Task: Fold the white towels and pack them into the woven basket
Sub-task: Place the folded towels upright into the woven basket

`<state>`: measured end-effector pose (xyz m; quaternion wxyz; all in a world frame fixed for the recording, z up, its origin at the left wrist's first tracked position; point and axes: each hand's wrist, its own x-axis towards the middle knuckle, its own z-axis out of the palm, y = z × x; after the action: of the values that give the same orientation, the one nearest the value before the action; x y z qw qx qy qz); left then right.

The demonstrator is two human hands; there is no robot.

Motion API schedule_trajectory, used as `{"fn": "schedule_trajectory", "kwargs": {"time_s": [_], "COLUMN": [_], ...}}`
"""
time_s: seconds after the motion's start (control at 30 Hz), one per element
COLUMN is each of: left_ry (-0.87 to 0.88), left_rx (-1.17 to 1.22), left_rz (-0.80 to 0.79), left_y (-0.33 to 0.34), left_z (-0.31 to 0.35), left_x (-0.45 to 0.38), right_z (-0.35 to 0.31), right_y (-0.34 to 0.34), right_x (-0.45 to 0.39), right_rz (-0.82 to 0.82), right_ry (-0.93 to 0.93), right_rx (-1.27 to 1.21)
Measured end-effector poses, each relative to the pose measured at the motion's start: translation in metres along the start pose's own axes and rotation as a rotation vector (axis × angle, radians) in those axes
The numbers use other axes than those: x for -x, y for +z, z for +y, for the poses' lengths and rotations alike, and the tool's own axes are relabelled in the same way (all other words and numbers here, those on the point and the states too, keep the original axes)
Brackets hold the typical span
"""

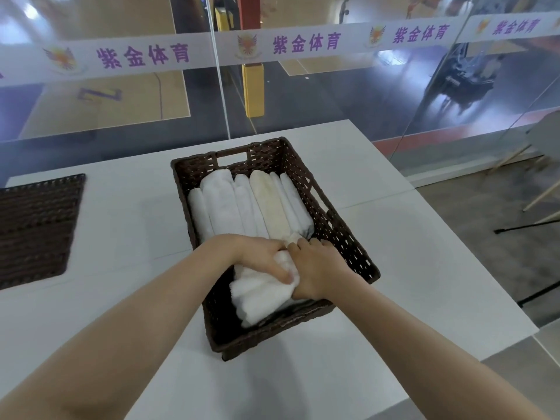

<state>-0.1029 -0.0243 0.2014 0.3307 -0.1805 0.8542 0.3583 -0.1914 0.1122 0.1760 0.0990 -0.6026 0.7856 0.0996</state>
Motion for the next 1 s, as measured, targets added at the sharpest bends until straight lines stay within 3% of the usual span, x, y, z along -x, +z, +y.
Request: {"fn": "schedule_trajectory", "kwargs": {"time_s": [0.07, 0.23, 0.33, 0.53, 0.77, 1.0], "left_ry": [-0.007, -0.228, -0.267, -0.179, -0.199, -0.276], "left_rx": [-0.129, -0.479, -0.476, -0.444, -0.322, -0.482], "left_rz": [0.042, 0.226, 0.276, 0.240, 0.124, 0.391], "left_y": [0.016, 0.065, 0.074, 0.058, 0.013, 0.067], "left_z": [-0.004, -0.017, -0.019, -0.014, -0.013, -0.024], "left_x": [0.004, 0.008, 0.005, 0.018, 0.024, -0.008], "right_z": [0.000, -0.006, -0.007, -0.003, 0.003, 0.001], "right_y": [0.000, 0.005, 0.003, -0.015, -0.033, -0.003], "right_x": [-0.003, -0.010, -0.016, -0.014, -0.034, -0.030], "right_rz": [-0.008, -0.025, -0.122, -0.385, -0.385, -0.216], "right_ry": [-0.015, -0.047, -0.089, -0.123, -0.111, -0.131], "right_rx": [-0.030, 0.018, 0.045, 0.019, -0.034, 0.120]}}
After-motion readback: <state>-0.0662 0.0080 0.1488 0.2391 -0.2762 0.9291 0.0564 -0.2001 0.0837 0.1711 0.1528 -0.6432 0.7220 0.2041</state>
